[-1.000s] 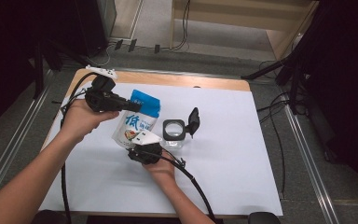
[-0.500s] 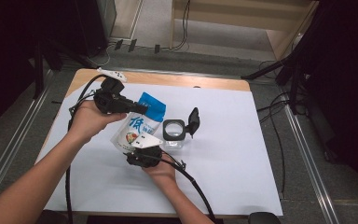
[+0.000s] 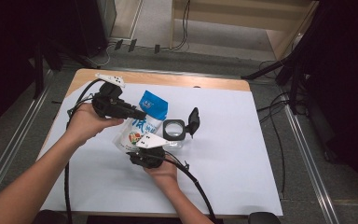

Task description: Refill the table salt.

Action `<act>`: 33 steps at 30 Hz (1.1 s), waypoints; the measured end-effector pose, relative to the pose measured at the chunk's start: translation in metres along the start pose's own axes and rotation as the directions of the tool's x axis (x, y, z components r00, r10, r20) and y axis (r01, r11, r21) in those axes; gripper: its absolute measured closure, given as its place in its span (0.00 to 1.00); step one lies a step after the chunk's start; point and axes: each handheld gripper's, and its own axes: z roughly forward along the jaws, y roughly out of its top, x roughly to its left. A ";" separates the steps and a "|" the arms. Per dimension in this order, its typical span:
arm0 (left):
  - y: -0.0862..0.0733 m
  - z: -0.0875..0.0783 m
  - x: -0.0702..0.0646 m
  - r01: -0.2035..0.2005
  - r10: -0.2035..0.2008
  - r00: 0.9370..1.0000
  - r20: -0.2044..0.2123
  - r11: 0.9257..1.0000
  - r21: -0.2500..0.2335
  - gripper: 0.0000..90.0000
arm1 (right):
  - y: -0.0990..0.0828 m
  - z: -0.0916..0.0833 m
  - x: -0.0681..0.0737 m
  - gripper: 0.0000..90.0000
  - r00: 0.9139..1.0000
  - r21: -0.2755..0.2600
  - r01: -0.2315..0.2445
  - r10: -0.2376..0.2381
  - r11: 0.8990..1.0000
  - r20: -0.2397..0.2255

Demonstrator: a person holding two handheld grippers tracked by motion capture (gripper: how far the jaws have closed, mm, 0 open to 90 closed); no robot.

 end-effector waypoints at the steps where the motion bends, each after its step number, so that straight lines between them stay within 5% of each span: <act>1: 0.000 0.000 0.000 0.000 0.000 1.000 0.000 1.000 0.001 0.88 | 0.000 0.000 -0.001 0.63 1.000 0.002 -0.002 0.002 1.000 0.000; 5: 0.001 0.001 -0.003 0.005 -0.005 1.000 -0.022 1.000 0.022 0.99 | 0.000 -0.001 -0.001 0.63 1.000 0.011 -0.001 0.001 1.000 -0.005; 14: 0.007 0.008 -0.005 0.028 -0.021 0.990 -0.140 0.998 0.053 1.00 | 0.004 -0.004 -0.001 0.43 0.999 0.015 -0.003 0.003 1.000 0.035; 24: 0.010 0.017 -0.005 0.032 -0.032 0.999 -0.025 0.999 0.008 0.95 | 0.004 -0.006 -0.004 0.56 0.997 -0.001 -0.063 0.063 0.998 0.034; 33: 0.003 0.018 -0.006 0.034 -0.034 0.999 0.032 0.999 0.012 0.93 | -0.001 -0.010 -0.005 0.63 0.995 -0.019 -0.094 0.094 0.995 0.026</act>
